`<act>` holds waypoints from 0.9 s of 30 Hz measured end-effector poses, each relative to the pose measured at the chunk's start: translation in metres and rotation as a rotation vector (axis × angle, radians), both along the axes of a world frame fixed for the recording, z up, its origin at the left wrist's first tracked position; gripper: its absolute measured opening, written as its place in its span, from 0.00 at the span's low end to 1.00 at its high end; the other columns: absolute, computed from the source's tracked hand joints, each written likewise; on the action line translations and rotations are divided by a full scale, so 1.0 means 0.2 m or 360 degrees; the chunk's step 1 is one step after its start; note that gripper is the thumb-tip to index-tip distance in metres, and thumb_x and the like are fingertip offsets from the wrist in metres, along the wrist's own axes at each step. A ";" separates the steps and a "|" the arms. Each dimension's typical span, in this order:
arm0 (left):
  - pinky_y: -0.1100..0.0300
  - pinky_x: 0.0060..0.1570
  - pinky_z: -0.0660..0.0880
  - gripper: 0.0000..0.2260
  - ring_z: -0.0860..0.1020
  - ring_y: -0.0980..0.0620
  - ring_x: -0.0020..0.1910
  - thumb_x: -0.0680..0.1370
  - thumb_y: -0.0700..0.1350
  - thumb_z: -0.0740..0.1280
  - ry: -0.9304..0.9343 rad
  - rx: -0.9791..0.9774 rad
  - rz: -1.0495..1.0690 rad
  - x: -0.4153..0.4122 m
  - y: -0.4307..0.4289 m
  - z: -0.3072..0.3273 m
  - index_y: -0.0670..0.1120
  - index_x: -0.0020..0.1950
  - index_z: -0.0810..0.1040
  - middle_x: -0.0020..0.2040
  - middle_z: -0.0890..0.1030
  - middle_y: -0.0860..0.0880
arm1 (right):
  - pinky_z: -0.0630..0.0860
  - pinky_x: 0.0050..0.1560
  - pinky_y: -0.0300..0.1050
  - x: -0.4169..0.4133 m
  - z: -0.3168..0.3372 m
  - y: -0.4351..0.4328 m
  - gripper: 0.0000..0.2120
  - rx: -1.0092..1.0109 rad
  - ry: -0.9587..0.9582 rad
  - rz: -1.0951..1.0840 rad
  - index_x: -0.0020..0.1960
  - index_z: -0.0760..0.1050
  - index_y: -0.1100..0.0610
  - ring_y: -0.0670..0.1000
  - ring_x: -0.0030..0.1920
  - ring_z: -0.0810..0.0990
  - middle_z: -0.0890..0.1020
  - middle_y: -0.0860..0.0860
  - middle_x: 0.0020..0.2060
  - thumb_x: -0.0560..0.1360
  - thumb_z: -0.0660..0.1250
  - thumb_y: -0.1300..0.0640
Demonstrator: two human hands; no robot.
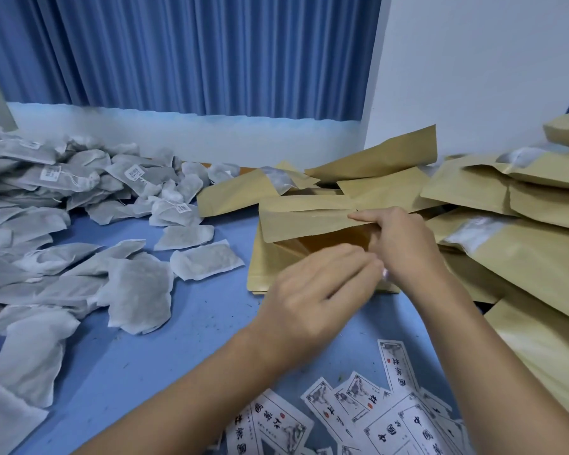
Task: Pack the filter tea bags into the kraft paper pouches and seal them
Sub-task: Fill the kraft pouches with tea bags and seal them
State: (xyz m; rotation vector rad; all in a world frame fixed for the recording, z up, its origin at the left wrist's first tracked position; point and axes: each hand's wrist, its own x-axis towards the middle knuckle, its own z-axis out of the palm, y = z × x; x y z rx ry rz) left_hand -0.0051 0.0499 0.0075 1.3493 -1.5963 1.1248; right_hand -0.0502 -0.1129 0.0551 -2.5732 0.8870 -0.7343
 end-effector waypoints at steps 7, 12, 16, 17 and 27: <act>0.53 0.38 0.70 0.12 0.79 0.43 0.49 0.79 0.39 0.63 0.0626 0.1668 0.1074 0.13 -0.15 0.01 0.45 0.62 0.73 0.54 0.79 0.45 | 0.78 0.53 0.52 0.02 -0.01 0.10 0.28 -0.0103 0.0023 0.0064 0.62 0.79 0.36 0.62 0.52 0.79 0.83 0.55 0.54 0.75 0.58 0.65; 0.51 0.69 0.67 0.15 0.72 0.46 0.66 0.83 0.50 0.58 0.0794 0.1450 0.0914 0.38 -0.30 0.01 0.50 0.69 0.70 0.67 0.74 0.47 | 0.73 0.45 0.49 0.08 -0.06 0.16 0.31 -0.0237 0.0151 0.0064 0.66 0.75 0.34 0.61 0.49 0.78 0.82 0.54 0.49 0.73 0.58 0.65; 0.51 0.58 0.72 0.10 0.77 0.44 0.55 0.82 0.44 0.59 0.0554 0.1202 0.0533 0.42 -0.17 0.01 0.44 0.58 0.77 0.56 0.80 0.44 | 0.68 0.40 0.47 0.16 -0.02 0.19 0.26 -0.0338 0.0281 -0.0015 0.61 0.78 0.42 0.59 0.41 0.72 0.71 0.50 0.36 0.72 0.58 0.65; 0.51 0.51 0.74 0.09 0.78 0.43 0.49 0.80 0.42 0.59 0.0378 0.1033 0.0327 0.40 -0.10 0.02 0.41 0.53 0.78 0.51 0.80 0.43 | 0.68 0.40 0.46 0.19 0.00 0.19 0.24 -0.0398 0.0296 -0.0061 0.60 0.79 0.43 0.59 0.42 0.74 0.74 0.51 0.38 0.73 0.58 0.65; 0.50 0.59 0.70 0.16 0.72 0.42 0.64 0.80 0.51 0.62 0.1226 0.1073 0.1384 0.75 0.27 -0.25 0.51 0.68 0.70 0.65 0.73 0.47 | 0.68 0.43 0.46 0.39 0.01 0.20 0.22 -0.0446 0.0404 -0.0255 0.60 0.80 0.47 0.62 0.53 0.79 0.80 0.56 0.50 0.74 0.57 0.65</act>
